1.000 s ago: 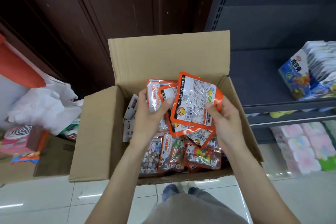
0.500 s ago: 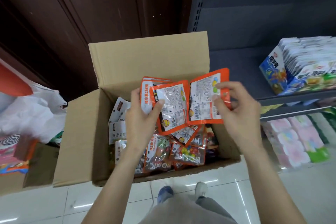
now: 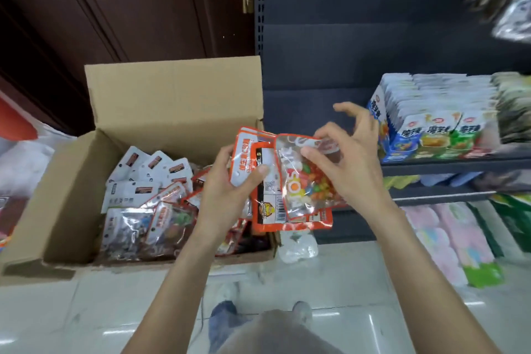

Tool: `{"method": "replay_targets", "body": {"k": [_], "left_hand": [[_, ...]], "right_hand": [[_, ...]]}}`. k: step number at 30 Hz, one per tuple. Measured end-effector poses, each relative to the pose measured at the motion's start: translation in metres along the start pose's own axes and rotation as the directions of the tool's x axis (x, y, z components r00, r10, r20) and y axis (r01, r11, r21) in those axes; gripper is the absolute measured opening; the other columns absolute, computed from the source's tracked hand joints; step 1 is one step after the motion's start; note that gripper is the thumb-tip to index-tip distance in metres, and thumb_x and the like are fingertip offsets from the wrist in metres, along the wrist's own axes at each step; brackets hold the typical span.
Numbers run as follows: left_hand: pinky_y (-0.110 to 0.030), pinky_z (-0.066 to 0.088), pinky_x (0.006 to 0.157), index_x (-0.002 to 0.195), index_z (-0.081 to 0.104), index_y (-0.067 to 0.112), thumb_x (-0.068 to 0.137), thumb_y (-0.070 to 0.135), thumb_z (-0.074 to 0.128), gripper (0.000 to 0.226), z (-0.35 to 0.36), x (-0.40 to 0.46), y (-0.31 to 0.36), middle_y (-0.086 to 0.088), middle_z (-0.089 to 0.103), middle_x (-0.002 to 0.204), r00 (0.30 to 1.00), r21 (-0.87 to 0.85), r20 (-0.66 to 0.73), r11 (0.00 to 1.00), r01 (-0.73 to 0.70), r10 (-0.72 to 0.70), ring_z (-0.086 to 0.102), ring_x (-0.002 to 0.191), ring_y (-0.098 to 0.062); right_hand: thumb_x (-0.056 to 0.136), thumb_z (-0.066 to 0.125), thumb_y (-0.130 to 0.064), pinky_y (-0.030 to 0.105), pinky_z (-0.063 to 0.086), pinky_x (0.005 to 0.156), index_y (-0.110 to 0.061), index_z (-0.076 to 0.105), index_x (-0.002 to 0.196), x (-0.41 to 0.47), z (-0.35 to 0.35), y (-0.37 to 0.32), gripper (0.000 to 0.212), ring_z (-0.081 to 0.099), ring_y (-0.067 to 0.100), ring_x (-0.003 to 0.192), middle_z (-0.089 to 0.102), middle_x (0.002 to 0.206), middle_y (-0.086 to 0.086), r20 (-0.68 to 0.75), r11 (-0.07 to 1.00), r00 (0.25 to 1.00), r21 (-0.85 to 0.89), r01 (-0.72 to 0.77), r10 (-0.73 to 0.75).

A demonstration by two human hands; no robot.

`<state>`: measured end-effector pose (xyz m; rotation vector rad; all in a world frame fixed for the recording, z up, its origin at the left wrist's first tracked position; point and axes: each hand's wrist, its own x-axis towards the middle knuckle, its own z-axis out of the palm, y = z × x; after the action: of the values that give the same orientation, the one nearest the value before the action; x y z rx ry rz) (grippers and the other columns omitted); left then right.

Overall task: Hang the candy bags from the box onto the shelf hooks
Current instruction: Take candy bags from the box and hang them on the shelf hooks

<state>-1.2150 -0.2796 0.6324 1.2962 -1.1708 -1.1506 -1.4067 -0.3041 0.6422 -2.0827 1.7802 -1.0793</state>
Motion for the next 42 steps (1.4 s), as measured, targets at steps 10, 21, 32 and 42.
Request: {"method": "replay_targets", "body": {"k": [10,21,32,42], "left_hand": [[-0.005,0.047,0.076,0.120,0.058,0.045,0.094,0.032,0.056,0.029,0.111,-0.038,0.024,0.027,0.060,0.116,0.932,0.381,0.212,0.854,-0.356,0.294,0.058,0.104,0.012],[-0.026,0.059,0.075,0.102,0.061,0.053,0.083,0.040,0.055,0.024,0.183,-0.001,0.041,0.039,0.059,0.099,0.942,0.250,0.268,0.929,-0.271,0.203,0.062,0.098,0.009],[-0.006,0.049,0.073,0.104,0.066,0.038,0.089,0.026,0.061,0.021,0.223,0.043,0.057,0.018,0.067,0.109,0.910,0.125,0.207,0.913,-0.388,0.358,0.060,0.099,0.013],[-0.012,0.051,0.080,0.117,0.062,0.032,0.093,0.018,0.061,0.028,0.246,0.096,0.091,0.033,0.060,0.109,0.840,0.046,0.140,0.844,-0.534,0.524,0.059,0.105,0.009]], "right_hand": [[0.082,0.075,-0.027,-0.004,0.030,0.084,-0.014,0.062,0.099,-0.013,-0.090,0.069,0.025,0.038,-0.005,0.101,0.040,0.126,0.003,-0.057,0.995,0.996,0.080,-0.065,0.070],[0.092,0.064,-0.012,0.051,0.054,0.088,-0.024,0.058,0.119,-0.021,-0.140,0.130,0.030,0.068,0.023,0.102,0.072,0.106,0.000,-0.059,0.521,0.838,0.807,-0.280,0.542],[0.086,0.072,-0.025,0.012,0.044,0.091,-0.026,0.061,0.119,0.022,-0.155,0.133,0.035,0.054,-0.009,0.109,0.057,0.107,-0.033,-0.432,0.916,0.858,0.389,-0.101,0.278],[0.089,0.069,-0.028,0.011,0.041,0.094,-0.018,0.060,0.128,0.110,-0.174,0.154,0.041,0.050,-0.012,0.108,0.060,0.116,-0.006,-0.529,0.953,0.835,0.301,0.019,0.151]]}}
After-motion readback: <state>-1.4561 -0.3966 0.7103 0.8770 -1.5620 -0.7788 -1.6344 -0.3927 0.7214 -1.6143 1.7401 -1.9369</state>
